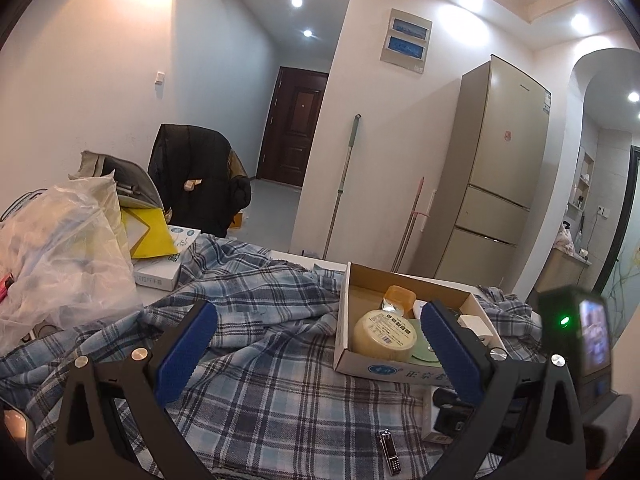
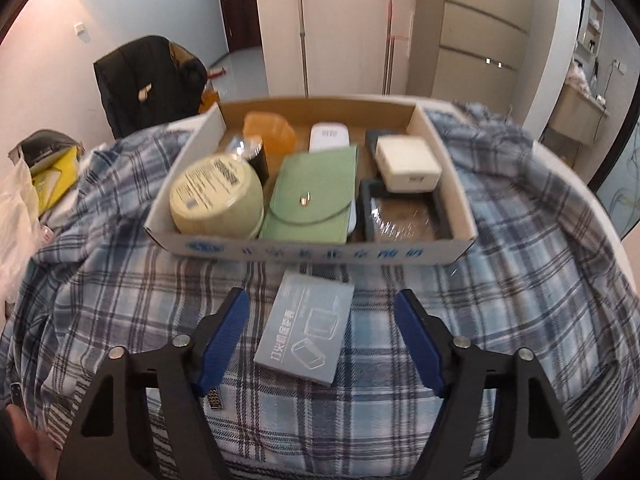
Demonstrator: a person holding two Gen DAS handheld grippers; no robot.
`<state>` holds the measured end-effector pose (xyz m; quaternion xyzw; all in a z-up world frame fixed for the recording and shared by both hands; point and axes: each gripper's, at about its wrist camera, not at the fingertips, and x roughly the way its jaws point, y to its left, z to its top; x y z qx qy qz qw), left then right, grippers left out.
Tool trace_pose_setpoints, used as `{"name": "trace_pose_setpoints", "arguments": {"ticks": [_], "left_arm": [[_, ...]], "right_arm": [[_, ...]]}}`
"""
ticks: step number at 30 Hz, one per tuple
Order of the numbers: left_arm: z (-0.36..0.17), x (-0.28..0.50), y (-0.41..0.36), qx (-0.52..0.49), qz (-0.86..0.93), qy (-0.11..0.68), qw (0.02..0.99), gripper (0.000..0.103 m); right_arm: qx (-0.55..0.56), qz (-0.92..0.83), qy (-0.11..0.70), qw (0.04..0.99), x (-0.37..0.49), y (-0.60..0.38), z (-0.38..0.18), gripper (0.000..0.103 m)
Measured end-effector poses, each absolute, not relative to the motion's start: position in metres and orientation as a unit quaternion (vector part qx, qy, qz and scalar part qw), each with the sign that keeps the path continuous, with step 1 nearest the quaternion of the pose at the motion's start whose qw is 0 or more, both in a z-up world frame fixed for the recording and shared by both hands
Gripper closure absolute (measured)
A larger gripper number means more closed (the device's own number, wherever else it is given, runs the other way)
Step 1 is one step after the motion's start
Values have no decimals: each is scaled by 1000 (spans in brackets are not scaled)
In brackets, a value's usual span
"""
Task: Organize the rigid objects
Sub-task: 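Grasp the nail clipper with the left gripper while the right grasps the grey-blue card box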
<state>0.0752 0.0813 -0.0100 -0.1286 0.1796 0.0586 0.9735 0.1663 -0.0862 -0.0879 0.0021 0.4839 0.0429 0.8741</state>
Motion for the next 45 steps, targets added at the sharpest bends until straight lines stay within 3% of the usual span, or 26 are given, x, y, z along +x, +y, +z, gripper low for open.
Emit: {"name": "trace_pose_setpoints", "arguments": {"ticks": [4, 8, 23, 30, 32, 34, 35, 40, 43, 45], "left_arm": [[-9, 75, 81, -133, 55, 182, 973, 0], [-10, 76, 79, -127, 56, 187, 973, 0], [-12, 79, 76, -117, 54, 201, 971, 0], [-26, 96, 55, -69, 46, 286, 955, 0], [-28, 99, 51, -69, 28, 312, 947, 7], [-30, 102, 50, -88, 8, 344, 935, 23], [-31, 103, 51, -100, 0, 354, 930, 26], [-38, 111, 49, -149, -44, 427, 891, 70], [-41, 116, 43, -160, -62, 455, 874, 81], [-42, 117, 35, -145, -60, 466, 871, 82]], "right_arm": [[-2, 45, 503, 863, 169, -85, -102, 36], [-31, 51, 518, 853, 169, -78, -111, 56], [-55, 43, 495, 866, 146, -150, -85, 57], [-53, 51, 477, 876, 139, -176, -92, 57], [-50, 53, 468, 881, 138, -180, -93, 57], [-41, 52, 470, 880, 140, -184, -95, 57], [-36, 54, 471, 880, 141, -186, -96, 57], [-20, 49, 498, 866, 147, -193, -113, 57], [-7, 48, 498, 866, 147, -197, -114, 57], [-1, 49, 497, 866, 146, -199, -113, 57]]}}
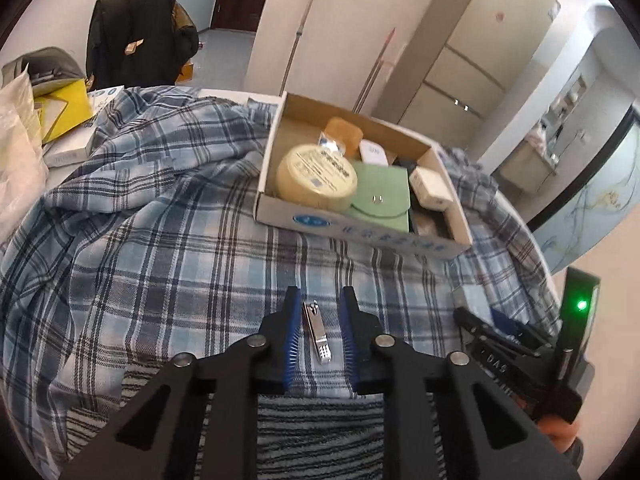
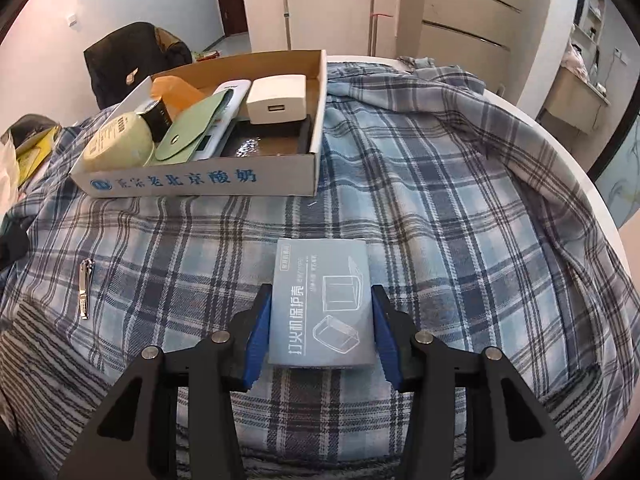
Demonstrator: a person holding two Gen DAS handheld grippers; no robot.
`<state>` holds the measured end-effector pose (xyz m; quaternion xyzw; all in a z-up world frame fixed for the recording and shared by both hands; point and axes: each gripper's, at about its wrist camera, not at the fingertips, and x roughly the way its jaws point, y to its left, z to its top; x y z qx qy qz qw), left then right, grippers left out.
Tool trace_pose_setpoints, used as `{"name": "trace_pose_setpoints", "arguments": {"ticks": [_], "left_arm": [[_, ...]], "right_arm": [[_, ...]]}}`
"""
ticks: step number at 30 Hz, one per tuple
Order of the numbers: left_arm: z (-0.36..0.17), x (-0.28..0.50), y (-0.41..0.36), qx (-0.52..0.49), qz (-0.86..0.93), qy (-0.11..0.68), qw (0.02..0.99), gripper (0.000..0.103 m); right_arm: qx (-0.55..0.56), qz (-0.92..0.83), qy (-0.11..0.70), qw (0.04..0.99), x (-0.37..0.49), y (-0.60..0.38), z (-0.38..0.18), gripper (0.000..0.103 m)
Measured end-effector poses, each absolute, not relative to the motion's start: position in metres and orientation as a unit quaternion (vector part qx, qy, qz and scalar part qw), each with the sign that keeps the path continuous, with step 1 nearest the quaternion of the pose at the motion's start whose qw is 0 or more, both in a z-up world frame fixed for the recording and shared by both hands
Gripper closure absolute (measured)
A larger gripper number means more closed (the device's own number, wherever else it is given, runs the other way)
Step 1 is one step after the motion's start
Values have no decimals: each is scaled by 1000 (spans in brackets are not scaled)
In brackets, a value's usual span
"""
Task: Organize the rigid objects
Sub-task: 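Grasp the nail clipper with the left gripper while the right grasps the grey-blue card box, then adjust the left grip on the nail clipper while the right holds the card box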
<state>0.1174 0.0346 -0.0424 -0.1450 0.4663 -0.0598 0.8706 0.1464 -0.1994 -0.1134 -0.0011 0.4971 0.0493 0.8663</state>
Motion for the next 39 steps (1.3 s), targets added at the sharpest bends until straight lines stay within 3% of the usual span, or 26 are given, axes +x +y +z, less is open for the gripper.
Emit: {"name": "trace_pose_setpoints", "arguments": {"ticks": [9, 20, 26, 27, 39], "left_arm": [[-72, 139, 7, -108, -28, 538, 836, 83], [-90, 157, 6, -118, 4, 571, 812, 82], [-92, 161, 3, -103, 7, 571, 814, 83], [-91, 160, 2, -101, 4, 568, 817, 91], [-41, 136, -7, -64, -25, 511, 857, 92]], "right_arm": [[8, 48, 456, 888, 132, -208, -96, 57], [18, 56, 454, 889, 129, -215, -91, 57], [21, 56, 456, 888, 129, -217, -92, 57], [22, 56, 456, 888, 129, -217, -92, 57], [31, 51, 462, 885, 131, -221, -95, 57]]}}
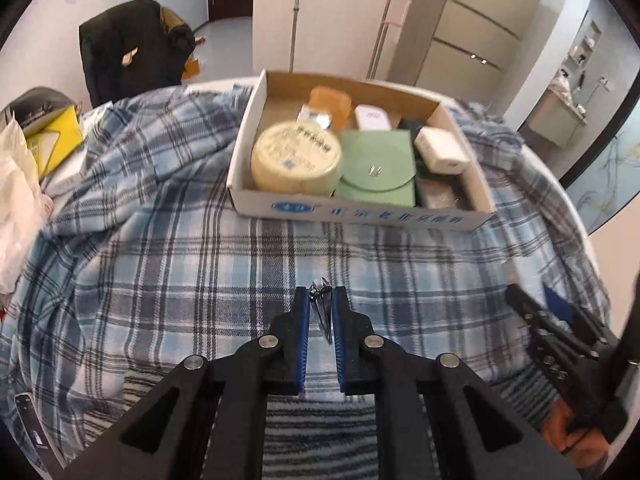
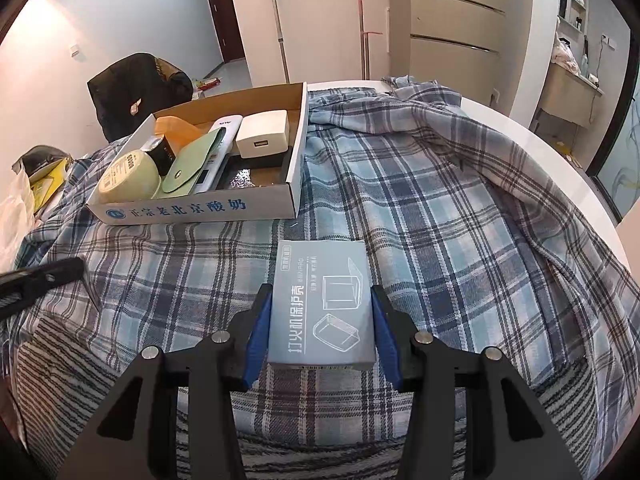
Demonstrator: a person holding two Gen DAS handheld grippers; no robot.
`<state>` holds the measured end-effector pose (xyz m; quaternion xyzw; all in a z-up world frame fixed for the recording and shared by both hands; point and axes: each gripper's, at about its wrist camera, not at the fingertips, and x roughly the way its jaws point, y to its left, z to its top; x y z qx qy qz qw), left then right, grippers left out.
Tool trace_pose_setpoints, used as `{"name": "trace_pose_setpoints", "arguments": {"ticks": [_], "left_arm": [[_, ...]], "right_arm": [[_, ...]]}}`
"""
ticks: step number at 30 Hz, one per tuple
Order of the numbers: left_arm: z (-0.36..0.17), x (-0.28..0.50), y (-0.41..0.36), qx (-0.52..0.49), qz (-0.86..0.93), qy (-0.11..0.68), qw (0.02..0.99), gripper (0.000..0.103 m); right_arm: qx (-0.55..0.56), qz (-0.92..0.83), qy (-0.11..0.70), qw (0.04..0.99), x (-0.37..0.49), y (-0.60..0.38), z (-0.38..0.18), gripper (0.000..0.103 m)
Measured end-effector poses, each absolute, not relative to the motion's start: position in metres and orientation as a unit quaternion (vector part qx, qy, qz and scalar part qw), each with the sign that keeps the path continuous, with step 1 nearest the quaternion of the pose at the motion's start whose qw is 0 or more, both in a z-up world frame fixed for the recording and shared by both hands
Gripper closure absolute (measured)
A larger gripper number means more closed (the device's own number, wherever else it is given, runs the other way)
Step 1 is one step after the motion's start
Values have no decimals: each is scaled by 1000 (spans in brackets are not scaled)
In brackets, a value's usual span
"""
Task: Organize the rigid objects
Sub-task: 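Adjust the left grip on the nail clipper while the right holds the card box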
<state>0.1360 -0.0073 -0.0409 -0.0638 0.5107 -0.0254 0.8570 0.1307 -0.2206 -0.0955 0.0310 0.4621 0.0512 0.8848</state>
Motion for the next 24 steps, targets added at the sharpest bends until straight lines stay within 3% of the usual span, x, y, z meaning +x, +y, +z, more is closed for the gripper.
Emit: {"name": "trace_pose_setpoints", "arguments": {"ticks": [1, 16, 24], "left_arm": [[-37, 135, -7, -63, -27, 508, 858, 101], [-76, 172, 8, -98, -14, 551, 829, 101], [-84, 193, -7, -58, -4, 567, 822, 101]], "right_arm": [[32, 51, 463, 885, 131, -221, -96, 57], [34, 52, 468, 882, 132, -222, -99, 57], [47, 57, 470, 879, 133, -226, -99, 57]]}}
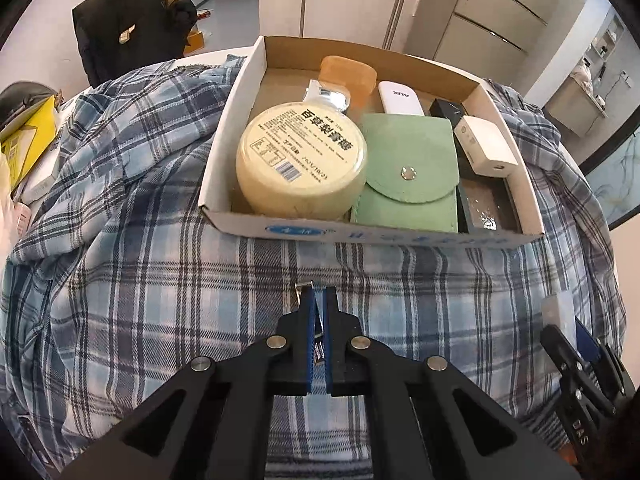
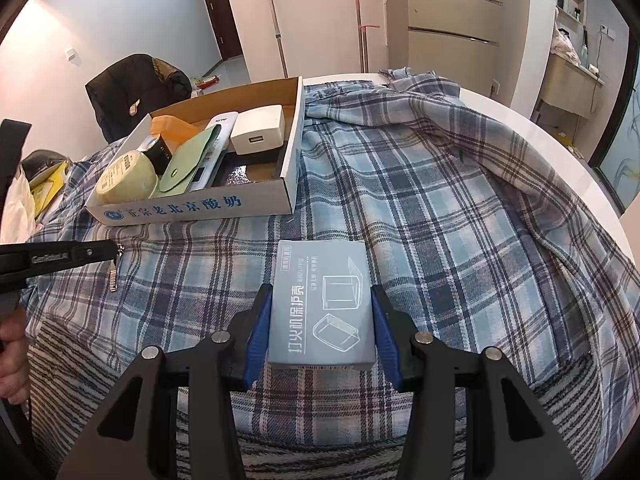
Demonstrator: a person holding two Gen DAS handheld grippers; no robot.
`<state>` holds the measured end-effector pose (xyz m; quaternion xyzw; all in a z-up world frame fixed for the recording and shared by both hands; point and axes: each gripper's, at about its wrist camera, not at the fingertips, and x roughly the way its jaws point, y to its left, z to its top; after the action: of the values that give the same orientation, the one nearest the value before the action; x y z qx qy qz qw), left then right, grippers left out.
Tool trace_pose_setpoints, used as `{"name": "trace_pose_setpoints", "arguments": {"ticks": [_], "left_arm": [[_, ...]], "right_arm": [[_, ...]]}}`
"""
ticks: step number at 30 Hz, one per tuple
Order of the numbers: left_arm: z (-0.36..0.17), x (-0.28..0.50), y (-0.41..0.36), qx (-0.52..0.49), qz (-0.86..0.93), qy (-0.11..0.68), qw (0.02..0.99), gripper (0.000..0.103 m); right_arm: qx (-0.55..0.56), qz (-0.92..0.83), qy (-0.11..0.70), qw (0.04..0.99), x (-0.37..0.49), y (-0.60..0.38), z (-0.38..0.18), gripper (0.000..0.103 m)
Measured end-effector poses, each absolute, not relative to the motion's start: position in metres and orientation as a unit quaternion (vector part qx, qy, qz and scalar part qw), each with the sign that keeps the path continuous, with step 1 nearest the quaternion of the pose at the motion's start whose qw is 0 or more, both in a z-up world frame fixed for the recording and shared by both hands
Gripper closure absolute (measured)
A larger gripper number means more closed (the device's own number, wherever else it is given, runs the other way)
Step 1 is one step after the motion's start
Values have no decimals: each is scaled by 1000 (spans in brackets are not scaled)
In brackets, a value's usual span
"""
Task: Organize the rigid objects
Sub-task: 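Adjust the left grip on the nail clipper while the right holds the card box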
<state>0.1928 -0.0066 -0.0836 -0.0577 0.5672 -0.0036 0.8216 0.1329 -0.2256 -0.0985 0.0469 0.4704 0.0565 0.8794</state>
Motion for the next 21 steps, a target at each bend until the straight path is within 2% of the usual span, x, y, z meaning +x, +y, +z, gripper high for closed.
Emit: {"name": "trace_pose_setpoints", "arguments": {"ticks": [3, 5, 10, 20, 21], "left_arm": [[-84, 196, -8, -42, 11, 567, 823, 101], [-86, 197, -7, -40, 11, 570, 820, 97], [-85, 196, -5, -37, 17, 568, 822, 69], [-92, 204, -10, -28, 26, 568, 822, 69], [-94, 205, -10, -27, 30, 569, 821, 71]], "right_arm": [[48, 58, 469, 880, 132, -226, -98, 57], [48, 60, 469, 880, 132, -225, -97, 57], [46, 63, 468, 880, 131, -225, -97, 57], [49, 61, 469, 880, 133, -226, -98, 57], [48, 61, 469, 880, 133, -226, -98, 57]]}}
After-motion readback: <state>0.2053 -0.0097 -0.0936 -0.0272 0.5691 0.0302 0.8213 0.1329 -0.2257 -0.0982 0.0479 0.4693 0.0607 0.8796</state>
